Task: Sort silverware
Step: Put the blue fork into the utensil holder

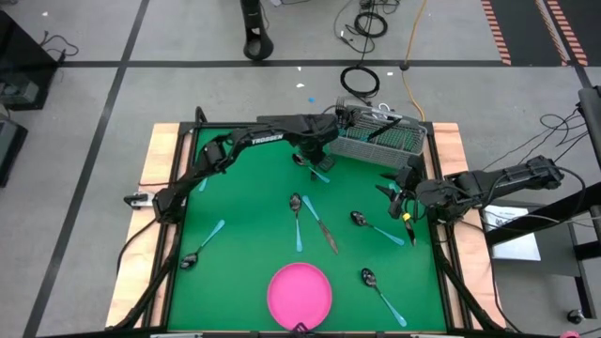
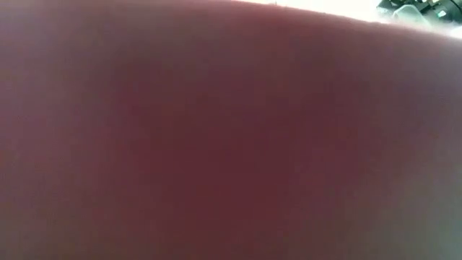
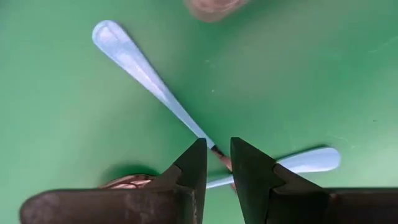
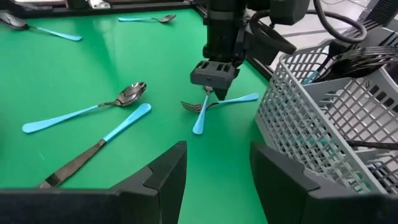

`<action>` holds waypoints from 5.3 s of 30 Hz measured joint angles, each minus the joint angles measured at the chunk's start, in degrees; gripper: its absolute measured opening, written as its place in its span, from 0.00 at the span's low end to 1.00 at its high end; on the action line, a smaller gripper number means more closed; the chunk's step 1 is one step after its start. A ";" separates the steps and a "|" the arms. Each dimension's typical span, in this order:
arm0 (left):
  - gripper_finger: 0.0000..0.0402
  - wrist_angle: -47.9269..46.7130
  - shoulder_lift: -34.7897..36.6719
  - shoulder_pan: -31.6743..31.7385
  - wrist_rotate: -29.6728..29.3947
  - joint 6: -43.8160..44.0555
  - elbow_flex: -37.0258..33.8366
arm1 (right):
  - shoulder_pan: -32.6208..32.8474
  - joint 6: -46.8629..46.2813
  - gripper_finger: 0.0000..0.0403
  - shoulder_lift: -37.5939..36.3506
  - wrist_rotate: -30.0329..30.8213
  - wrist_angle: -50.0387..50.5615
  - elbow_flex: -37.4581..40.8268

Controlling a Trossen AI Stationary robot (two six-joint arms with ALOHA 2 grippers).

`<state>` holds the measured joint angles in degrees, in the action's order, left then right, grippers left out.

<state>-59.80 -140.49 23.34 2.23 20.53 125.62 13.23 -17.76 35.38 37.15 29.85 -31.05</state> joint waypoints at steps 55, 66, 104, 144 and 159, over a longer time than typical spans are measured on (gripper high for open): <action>0.46 -1.53 -0.45 -1.26 5.50 8.24 -0.02 | 0.00 -1.07 0.41 -0.02 -4.50 -1.21 0.00; 0.46 -5.02 3.82 -4.81 -1.93 -16.07 -0.04 | 0.00 -1.07 0.41 -0.02 -4.50 -0.38 0.00; 0.46 9.28 4.37 -15.54 -26.78 -29.96 -15.47 | -0.01 -1.49 0.41 -0.01 -4.16 2.58 0.00; 0.02 -18.80 4.35 -15.26 -0.59 -41.24 2.00 | -0.01 -2.14 0.41 -0.01 -4.50 1.68 0.00; 0.01 -30.34 6.61 -12.05 15.29 -40.50 9.25 | 0.00 -2.58 0.41 0.00 -4.48 1.67 0.00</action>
<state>-90.14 -133.87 11.29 17.51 -19.97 134.88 13.23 -20.34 35.38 32.67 31.53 -31.05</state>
